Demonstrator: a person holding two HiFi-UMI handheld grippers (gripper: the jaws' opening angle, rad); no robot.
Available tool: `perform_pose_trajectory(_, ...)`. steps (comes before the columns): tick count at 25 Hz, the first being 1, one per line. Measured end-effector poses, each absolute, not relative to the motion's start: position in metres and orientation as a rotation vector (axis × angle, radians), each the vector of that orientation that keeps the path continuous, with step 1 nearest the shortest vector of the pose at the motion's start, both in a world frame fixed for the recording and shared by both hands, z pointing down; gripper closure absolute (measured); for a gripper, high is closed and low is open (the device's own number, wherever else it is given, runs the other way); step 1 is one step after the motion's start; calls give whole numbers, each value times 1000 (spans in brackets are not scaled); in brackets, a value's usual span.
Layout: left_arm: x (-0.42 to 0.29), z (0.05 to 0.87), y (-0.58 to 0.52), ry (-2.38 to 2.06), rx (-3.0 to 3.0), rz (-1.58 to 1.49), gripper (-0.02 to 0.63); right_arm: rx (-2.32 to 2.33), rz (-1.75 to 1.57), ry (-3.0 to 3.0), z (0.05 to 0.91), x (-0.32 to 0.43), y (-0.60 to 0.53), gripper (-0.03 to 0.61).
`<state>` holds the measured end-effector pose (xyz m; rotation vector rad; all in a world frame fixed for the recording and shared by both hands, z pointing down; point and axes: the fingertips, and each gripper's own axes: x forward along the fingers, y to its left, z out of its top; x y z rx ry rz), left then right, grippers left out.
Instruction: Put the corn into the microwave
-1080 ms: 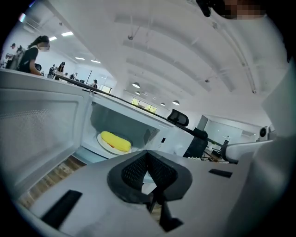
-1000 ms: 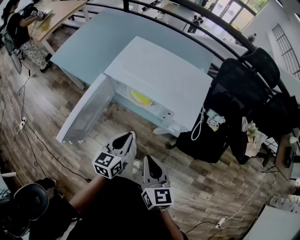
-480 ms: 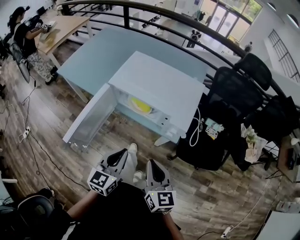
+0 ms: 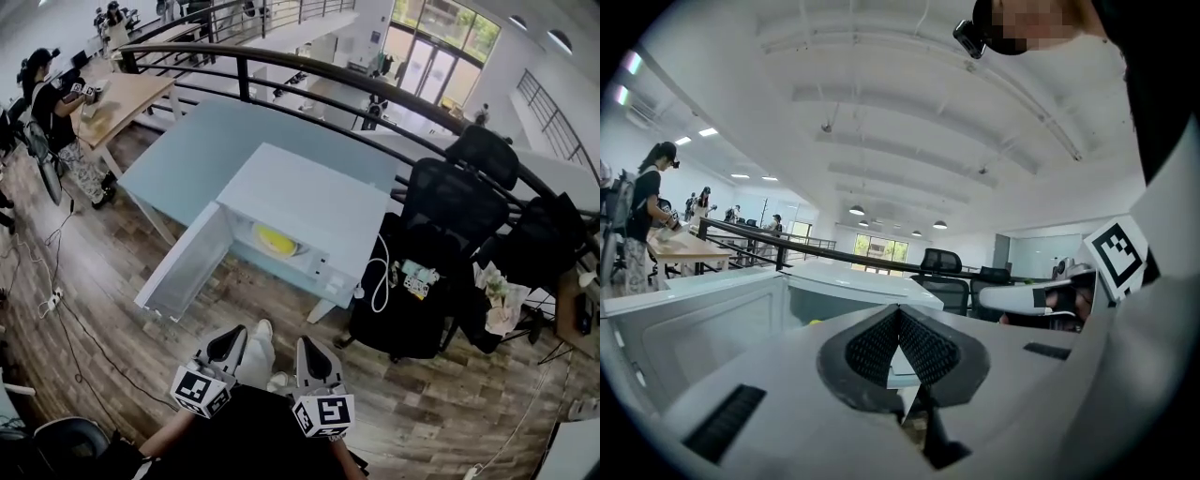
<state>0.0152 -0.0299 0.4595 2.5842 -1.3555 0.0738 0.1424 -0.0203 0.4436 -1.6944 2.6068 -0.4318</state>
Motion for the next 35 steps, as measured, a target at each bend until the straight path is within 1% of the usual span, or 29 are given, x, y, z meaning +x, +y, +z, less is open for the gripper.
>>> perform_pose_trajectory(7,10,438,-22,-1412,2617,14,611,-1697,-315,2598,422,144,-10,569)
perform_pose_trajectory(14,7,428,-21,-1417,2636,-12,611,-1685,-270,2603,414,138,-4,570)
perform_pose_trajectory(35,-15,431,-9,-1459,2613,-21,611,-1638,-296,2673,422,108,1,571)
